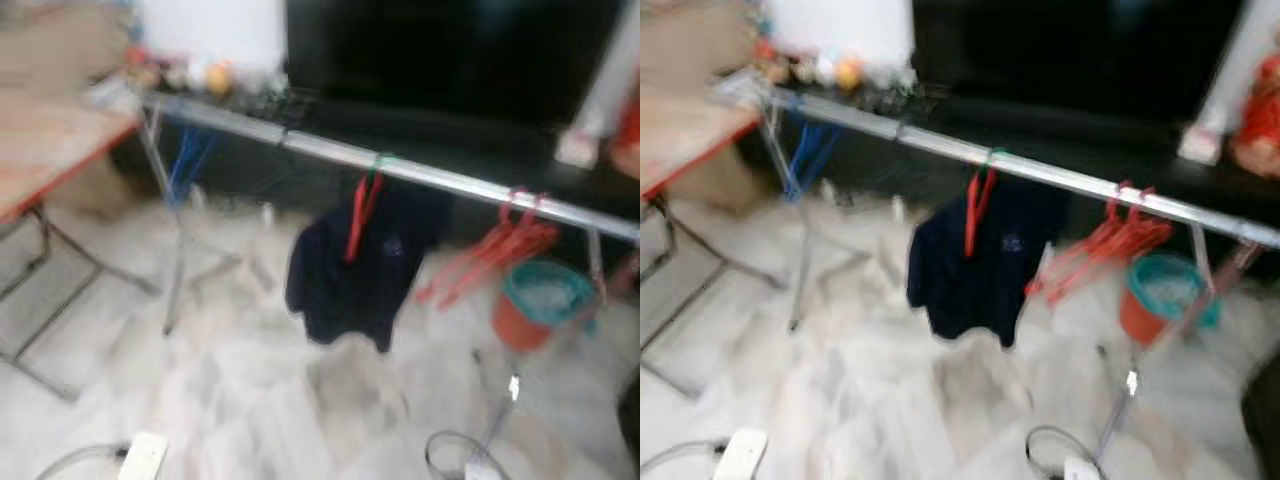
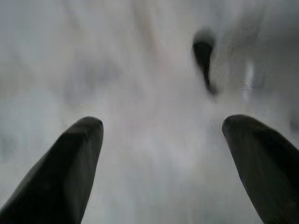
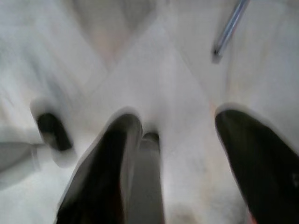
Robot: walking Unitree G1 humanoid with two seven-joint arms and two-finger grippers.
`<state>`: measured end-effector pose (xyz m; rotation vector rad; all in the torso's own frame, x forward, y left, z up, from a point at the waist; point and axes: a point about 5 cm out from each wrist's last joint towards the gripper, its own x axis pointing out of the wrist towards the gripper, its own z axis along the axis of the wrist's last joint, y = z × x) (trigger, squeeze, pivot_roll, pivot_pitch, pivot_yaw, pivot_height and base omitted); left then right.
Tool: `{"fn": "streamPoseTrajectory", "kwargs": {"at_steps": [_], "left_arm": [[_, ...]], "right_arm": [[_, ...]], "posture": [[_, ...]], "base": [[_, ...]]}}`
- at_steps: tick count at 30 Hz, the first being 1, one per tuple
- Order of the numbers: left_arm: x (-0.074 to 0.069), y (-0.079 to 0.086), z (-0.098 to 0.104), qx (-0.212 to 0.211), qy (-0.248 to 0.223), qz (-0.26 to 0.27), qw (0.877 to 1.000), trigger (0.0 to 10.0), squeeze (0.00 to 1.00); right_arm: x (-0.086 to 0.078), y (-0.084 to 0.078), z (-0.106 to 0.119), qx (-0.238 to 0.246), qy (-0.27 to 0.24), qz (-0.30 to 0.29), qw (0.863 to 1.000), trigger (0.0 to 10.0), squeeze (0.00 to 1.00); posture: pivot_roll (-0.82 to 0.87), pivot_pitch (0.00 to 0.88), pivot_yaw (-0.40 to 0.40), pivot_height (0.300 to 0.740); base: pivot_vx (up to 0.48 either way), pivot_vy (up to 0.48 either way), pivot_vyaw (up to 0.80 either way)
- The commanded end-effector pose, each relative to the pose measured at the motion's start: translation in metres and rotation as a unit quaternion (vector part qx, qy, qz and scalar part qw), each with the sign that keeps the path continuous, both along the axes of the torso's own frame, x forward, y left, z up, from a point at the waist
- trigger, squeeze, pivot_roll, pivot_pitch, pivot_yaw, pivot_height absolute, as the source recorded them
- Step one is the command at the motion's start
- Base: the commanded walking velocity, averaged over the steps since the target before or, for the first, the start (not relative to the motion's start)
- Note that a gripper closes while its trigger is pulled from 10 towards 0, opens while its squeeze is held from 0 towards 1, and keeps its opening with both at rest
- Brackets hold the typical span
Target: Hang hanger
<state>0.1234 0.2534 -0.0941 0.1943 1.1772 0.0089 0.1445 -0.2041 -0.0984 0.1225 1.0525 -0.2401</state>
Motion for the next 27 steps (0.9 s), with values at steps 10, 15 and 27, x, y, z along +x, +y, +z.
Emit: {"fn": "streamPoseTrajectory", "kwargs": {"at_steps": [10, 15, 27], "left_arm": [[0.0115, 0.0055, 0.0054, 0.013, -0.016, 0.0, 1.0, 10.0, 0.0], [0.0115, 0.0057, 0.0054, 0.012, -0.016, 0.002, 1.0, 10.0, 0.0], [0.0115, 0.0066, 0.0058, 0.009, -0.017, 0.006, 1.0, 10.0, 0.0]], "right_arm": [[-0.0084, 0.0004, -0.0033, 0.0, 0.018, 0.005, 1.0, 10.0, 0.0], [-0.0082, 0.0008, -0.0033, 0.0, 0.018, 0.004, 1.0, 10.0, 0.0], [-0.0082, 0.0022, -0.0035, 0.002, 0.019, 0.005, 1.0, 10.0, 0.0]], "posture": [[0.04, 0.0, 0.003, 0.74], [0.04, 0.0, 0.004, 0.74], [0.04, 0.0, 0.013, 0.74]], "base": [[0.0, 0.0, -0.75], [0.0, 0.0, -0.75], [0.0, 0.054, -0.75]]}}
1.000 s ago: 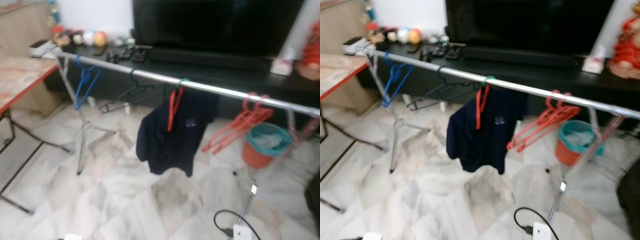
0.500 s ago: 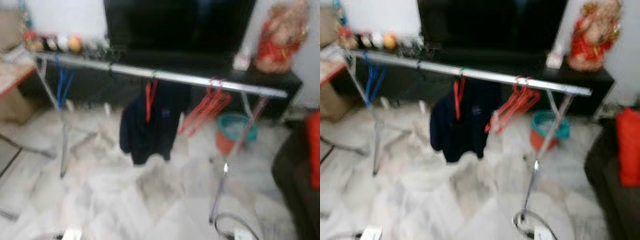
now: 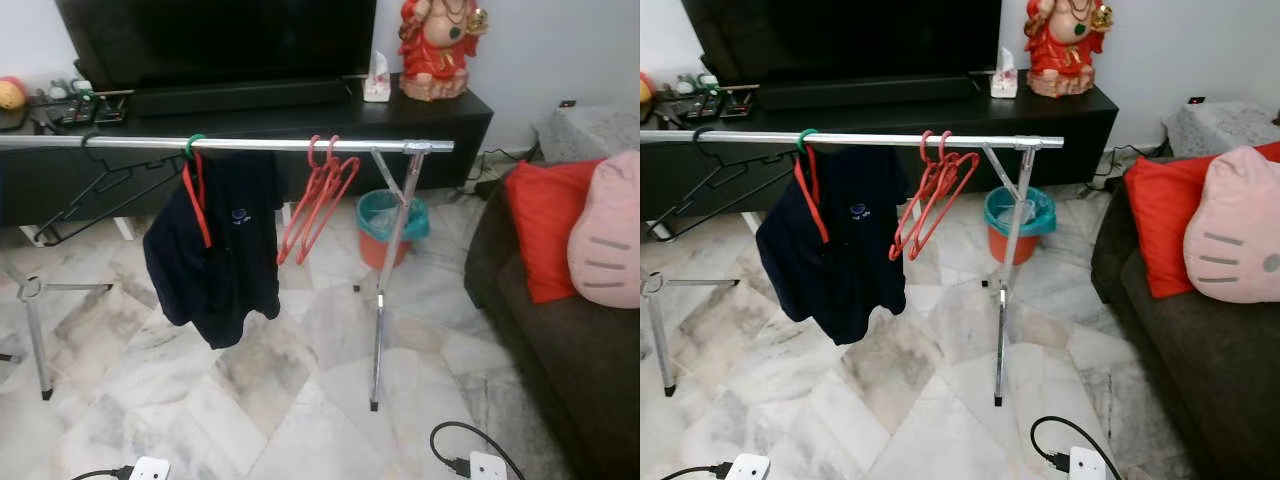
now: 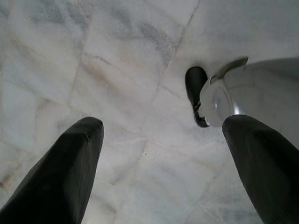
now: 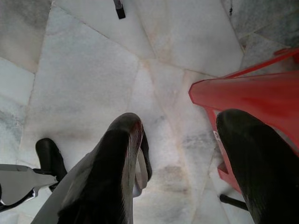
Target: Hang hanger
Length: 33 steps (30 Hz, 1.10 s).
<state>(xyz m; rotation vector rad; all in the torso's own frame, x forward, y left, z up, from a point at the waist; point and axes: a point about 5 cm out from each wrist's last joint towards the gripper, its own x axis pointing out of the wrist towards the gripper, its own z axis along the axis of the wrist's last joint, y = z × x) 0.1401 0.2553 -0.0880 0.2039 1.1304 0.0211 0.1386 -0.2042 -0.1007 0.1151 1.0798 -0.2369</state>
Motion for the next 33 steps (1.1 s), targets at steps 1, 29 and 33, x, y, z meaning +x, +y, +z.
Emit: {"fn": "streamPoseTrajectory", "kwargs": {"at_steps": [1, 29, 33], "left_arm": [[-0.0052, 0.0048, -0.0004, 0.003, 0.006, 0.006, 1.0, 10.0, 0.0], [-0.0033, 0.0066, 0.001, 0.004, 0.007, -0.006, 1.0, 10.0, 0.0], [-0.0033, 0.0061, 0.0008, 0.003, 0.007, -0.006, 1.0, 10.0, 0.0]], "right_arm": [[-0.0022, 0.0023, -0.0012, 0.002, 0.005, 0.002, 1.0, 10.0, 0.0], [0.0, 0.006, -0.001, 0.005, 0.001, -0.001, 1.0, 10.0, 0.0], [-0.0003, 0.0051, -0.0009, 0.004, 0.002, -0.001, 1.0, 10.0, 0.0]], "posture": [[0.04, 0.0, 0.013, 0.74], [0.04, 0.0, 0.029, 0.74], [0.04, 0.0, 0.025, 0.74]], "base": [[0.0, 0.0, -0.74], [0.0, 0.138, -0.75], [0.0, 0.0, -0.75]]}}
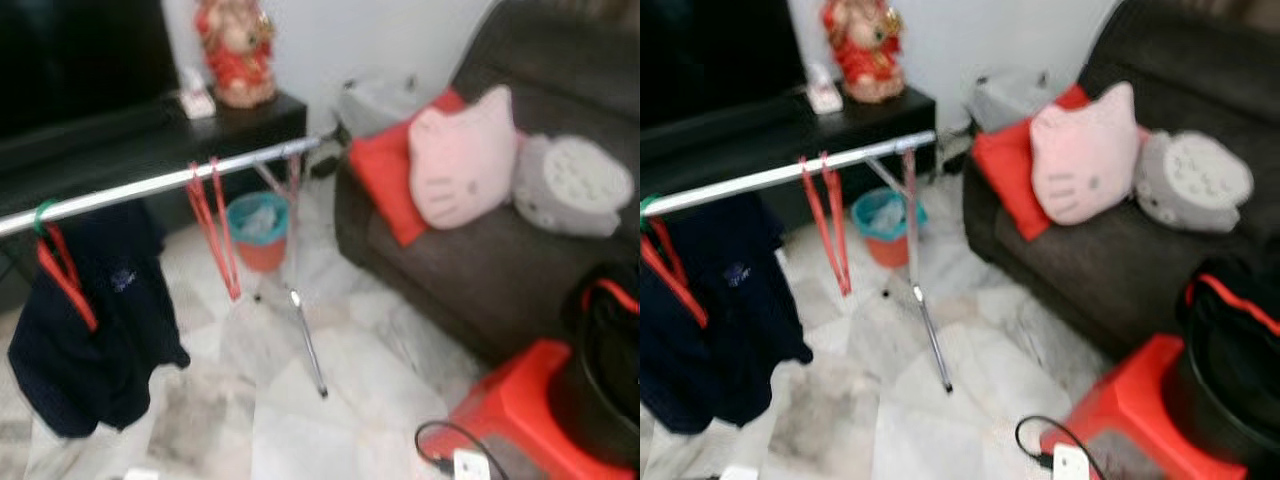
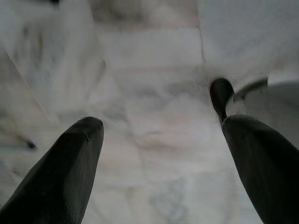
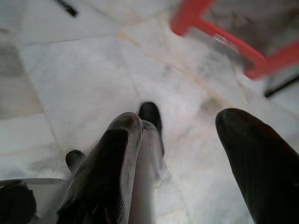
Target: Hang hanger
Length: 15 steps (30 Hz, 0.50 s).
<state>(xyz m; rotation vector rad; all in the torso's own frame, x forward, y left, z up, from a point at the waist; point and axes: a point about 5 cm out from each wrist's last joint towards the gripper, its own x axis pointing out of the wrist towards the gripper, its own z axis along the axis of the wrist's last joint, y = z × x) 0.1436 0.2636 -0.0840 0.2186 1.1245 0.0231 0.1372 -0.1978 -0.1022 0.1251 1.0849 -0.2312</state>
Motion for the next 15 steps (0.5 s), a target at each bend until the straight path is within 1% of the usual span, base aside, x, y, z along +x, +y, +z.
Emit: {"fn": "streamPoseTrajectory", "kwargs": {"at_steps": [1, 11, 15], "left_arm": [[-0.0068, -0.0022, -0.0032, -0.003, 0.01, -0.003, 1.0, 10.0, 0.0], [-0.0078, -0.0022, -0.0035, -0.003, 0.011, -0.004, 1.0, 10.0, 0.0], [-0.0083, -0.0022, -0.0036, -0.002, 0.013, -0.012, 1.0, 10.0, 0.0]], "right_arm": [[0.0011, -0.0014, 0.0005, -0.002, 0.0, -0.001, 1.0, 10.0, 0.0], [0.0001, -0.0015, 0.0002, -0.002, 0.0, 0.002, 1.0, 10.0, 0.0], [-0.0008, -0.0009, -0.0001, -0.002, 0.001, 0.002, 1.0, 10.0, 0.0]], "posture": [[0.04, 0.0, 0.025, 0.74], [0.04, 0.0, 0.024, 0.74], [0.03, 0.0, 0.026, 0.74]], "base": [[0.0, 0.0, -0.75], [0.0, 0.0, -0.75], [0.0, 0.0, -0.75]]}}
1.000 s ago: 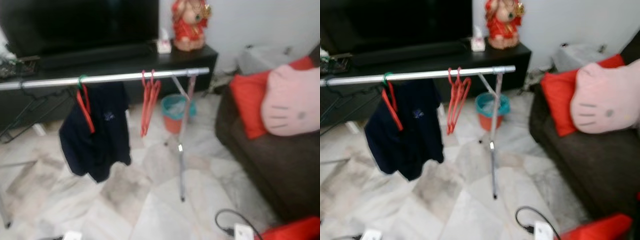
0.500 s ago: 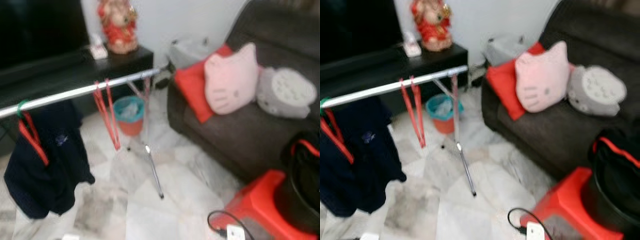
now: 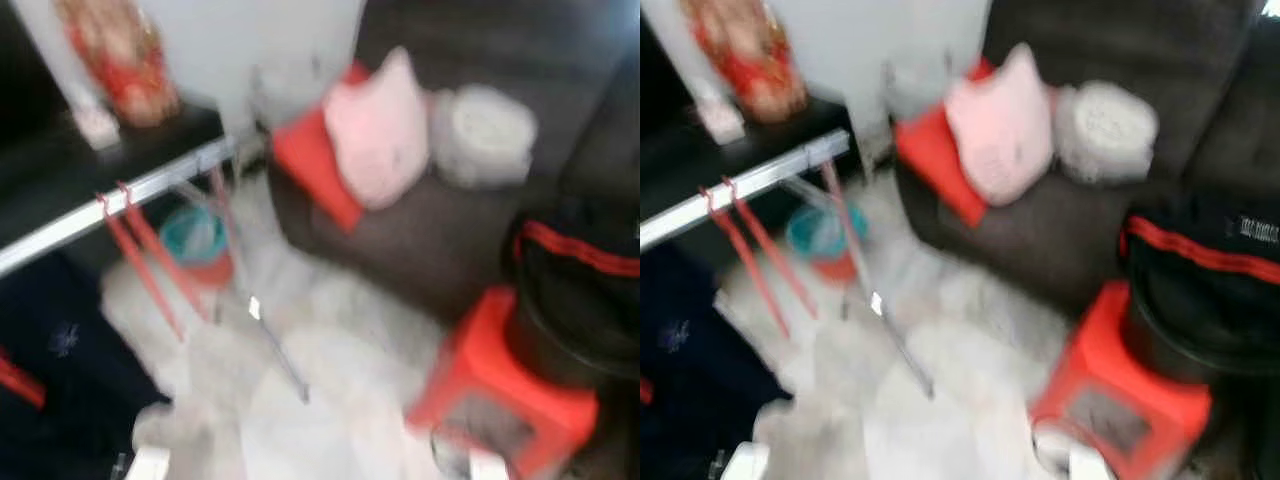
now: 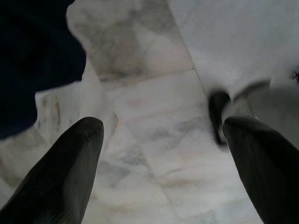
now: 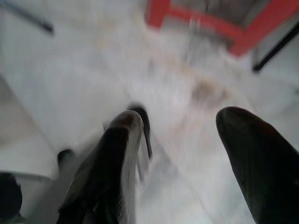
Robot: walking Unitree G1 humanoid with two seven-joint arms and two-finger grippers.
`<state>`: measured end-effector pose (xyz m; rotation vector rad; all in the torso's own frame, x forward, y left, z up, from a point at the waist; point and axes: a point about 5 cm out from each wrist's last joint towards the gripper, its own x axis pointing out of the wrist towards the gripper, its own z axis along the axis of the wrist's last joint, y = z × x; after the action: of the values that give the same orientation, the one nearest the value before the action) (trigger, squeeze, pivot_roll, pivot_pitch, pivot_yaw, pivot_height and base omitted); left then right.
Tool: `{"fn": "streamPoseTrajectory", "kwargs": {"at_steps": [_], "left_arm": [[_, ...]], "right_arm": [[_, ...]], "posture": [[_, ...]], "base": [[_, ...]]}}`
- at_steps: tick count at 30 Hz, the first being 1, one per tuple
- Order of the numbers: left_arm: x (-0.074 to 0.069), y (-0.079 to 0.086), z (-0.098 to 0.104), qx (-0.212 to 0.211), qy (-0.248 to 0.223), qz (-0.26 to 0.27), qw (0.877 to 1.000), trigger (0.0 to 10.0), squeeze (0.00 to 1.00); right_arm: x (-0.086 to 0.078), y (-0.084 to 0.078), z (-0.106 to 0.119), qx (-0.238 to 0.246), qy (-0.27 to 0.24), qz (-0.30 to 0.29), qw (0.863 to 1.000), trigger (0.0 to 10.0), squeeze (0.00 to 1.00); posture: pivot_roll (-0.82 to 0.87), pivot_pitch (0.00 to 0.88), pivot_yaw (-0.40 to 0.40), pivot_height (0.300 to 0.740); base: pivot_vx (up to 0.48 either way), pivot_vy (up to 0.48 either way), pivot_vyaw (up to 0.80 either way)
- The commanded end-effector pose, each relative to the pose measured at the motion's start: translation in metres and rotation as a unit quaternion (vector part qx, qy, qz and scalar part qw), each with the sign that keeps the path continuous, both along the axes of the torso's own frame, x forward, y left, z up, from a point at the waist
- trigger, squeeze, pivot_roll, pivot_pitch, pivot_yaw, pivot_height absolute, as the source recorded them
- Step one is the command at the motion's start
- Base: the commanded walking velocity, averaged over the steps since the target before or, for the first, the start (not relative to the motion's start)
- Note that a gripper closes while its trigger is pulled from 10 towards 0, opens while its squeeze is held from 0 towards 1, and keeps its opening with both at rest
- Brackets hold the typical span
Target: Hang hanger
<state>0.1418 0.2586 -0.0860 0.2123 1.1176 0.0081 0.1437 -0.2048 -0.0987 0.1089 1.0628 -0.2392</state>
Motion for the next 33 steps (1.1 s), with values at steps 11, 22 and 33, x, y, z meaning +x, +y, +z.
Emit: {"fn": "streamPoseTrajectory", "kwargs": {"at_steps": [11, 22, 33], "left_arm": [[-0.0071, 0.003, -0.0016, 0.007, 0.017, -0.015, 1.0, 10.0, 0.0], [-0.0074, 0.0037, -0.0015, 0.008, 0.015, -0.015, 1.0, 10.0, 0.0], [-0.006, 0.0042, -0.0008, 0.006, 0.013, -0.011, 1.0, 10.0, 0.0]], "right_arm": [[-0.0083, 0.0072, -0.004, 0.008, 0.011, 0.005, 1.0, 10.0, 0.0], [-0.0089, 0.0081, -0.0043, 0.009, 0.011, 0.006, 1.0, 10.0, 0.0], [-0.0071, 0.0081, -0.0037, 0.009, 0.008, 0.002, 1.0, 10.0, 0.0]], "posture": [[0.03, 0.0, 0.029, 0.74], [0.03, 0.0, 0.03, 0.74], [0.03, 0.0, 0.033, 0.74]], "base": [[0.0, 0.0, -0.75], [0.0, 0.0, -0.75], [0.0, 0.0, -0.75]]}}
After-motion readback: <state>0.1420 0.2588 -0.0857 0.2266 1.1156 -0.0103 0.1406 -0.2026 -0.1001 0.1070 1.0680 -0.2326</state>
